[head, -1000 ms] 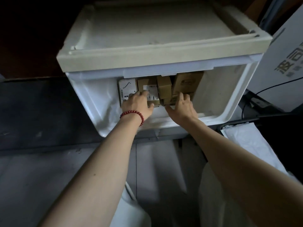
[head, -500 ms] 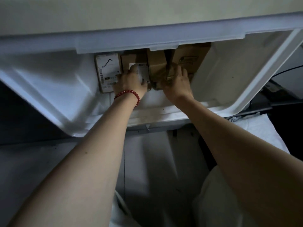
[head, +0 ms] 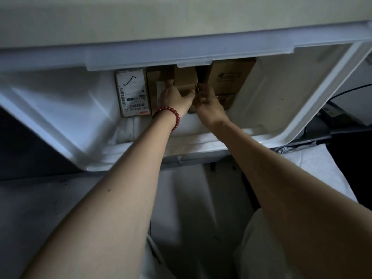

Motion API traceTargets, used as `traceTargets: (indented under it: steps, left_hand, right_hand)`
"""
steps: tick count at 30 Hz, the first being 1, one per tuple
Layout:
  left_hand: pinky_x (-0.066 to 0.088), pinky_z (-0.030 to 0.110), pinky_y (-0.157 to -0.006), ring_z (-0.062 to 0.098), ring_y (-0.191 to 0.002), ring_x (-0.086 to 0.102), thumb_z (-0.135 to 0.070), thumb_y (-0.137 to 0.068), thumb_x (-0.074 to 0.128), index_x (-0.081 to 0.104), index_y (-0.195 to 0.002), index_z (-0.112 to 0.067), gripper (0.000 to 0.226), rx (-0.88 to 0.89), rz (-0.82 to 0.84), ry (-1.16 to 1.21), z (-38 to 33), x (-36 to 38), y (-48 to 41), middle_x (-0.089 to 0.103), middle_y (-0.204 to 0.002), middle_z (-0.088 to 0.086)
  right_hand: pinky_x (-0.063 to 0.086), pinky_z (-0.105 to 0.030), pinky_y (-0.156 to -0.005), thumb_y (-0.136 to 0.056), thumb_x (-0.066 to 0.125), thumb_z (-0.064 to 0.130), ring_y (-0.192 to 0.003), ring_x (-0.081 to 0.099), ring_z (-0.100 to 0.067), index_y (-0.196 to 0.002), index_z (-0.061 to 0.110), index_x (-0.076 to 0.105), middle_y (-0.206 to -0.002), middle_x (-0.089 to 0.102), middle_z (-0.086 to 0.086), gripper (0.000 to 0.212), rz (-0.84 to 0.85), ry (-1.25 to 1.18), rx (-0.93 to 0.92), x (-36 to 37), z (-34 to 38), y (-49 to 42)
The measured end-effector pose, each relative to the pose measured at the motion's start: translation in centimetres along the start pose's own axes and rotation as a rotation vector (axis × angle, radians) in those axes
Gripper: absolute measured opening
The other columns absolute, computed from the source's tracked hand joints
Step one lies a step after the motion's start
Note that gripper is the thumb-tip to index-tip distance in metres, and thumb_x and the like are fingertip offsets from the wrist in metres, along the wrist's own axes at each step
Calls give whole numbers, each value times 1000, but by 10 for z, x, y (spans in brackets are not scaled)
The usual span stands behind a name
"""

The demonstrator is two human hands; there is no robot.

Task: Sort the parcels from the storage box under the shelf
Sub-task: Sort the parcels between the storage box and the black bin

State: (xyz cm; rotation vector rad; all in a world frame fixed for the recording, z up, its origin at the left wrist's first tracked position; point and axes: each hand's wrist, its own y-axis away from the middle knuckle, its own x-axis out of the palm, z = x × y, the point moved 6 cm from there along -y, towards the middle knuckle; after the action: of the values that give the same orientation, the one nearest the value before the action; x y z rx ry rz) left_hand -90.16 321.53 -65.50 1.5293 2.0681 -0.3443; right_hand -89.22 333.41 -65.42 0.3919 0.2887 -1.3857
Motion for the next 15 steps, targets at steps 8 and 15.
traceTargets:
  steps: [8,15]
  left_hand:
    - [49,29,-90,22,-107,58,-47,-87,60,42,-134,-12,61,-144,-90,232,7,-28,39,56,-127,7]
    - [46,24,-79,18,-100,57,-49,-81,66,46,-130,-20,61,-68,-57,121,-8,-55,81,58,-115,-2]
  right_hand:
    - [42,-29,-103,-92,46,-1,-122,50,-25,-139,26,41,-136,41,-12,54,129,71,-49,6,20,30]
    - [43,-28,-97,-89,46,-5,-115,53,-31,-132,20,51,-112,51,-6,50,137,172,-116,-19,38,71]
